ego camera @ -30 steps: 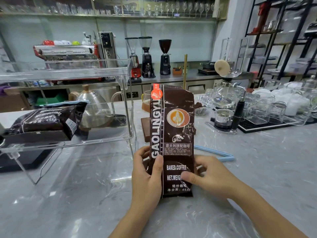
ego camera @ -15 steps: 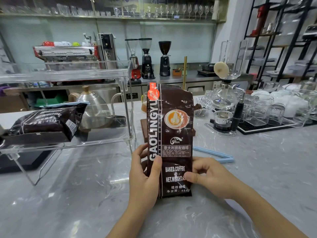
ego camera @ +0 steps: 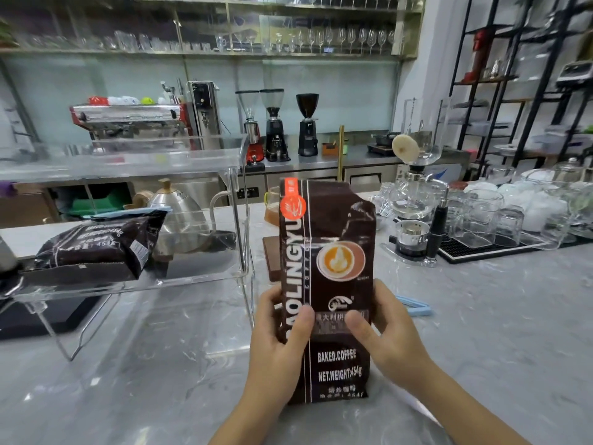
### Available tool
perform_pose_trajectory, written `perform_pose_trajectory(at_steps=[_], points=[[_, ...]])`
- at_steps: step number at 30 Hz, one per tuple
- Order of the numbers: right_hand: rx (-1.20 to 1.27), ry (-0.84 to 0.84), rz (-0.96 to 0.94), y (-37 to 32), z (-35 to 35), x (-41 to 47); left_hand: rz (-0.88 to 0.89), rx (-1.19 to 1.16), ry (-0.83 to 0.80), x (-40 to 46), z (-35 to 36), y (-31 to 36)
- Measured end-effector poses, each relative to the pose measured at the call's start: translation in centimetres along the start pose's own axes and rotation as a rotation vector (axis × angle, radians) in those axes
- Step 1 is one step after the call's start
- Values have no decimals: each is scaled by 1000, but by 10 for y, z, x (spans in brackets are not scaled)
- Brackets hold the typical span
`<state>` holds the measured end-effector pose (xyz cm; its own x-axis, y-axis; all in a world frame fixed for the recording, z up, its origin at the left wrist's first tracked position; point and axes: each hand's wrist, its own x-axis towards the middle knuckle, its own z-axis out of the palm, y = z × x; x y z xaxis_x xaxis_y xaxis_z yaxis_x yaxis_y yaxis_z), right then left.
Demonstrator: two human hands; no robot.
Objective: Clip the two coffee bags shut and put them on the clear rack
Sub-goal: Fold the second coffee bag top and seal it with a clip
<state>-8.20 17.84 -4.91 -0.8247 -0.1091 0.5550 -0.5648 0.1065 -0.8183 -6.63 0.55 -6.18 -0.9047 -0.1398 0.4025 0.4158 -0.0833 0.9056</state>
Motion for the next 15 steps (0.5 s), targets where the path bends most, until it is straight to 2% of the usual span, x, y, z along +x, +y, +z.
perform_pose_trajectory(at_steps=[4,7,10,13,15], points=[[33,138,-88,-11,7,8,45,66,-14,3,4,10],[-20,167,-128,-20,5,22,41,15,8,13,5,23],[110,209,-159,-39,4,43,33,3,-18,32,7,41],[141,201,-219,-55,4,65,66,-10,-62,51,14,62],[117,168,-189,-60,3,74,98,1,-75,61,17,72]])
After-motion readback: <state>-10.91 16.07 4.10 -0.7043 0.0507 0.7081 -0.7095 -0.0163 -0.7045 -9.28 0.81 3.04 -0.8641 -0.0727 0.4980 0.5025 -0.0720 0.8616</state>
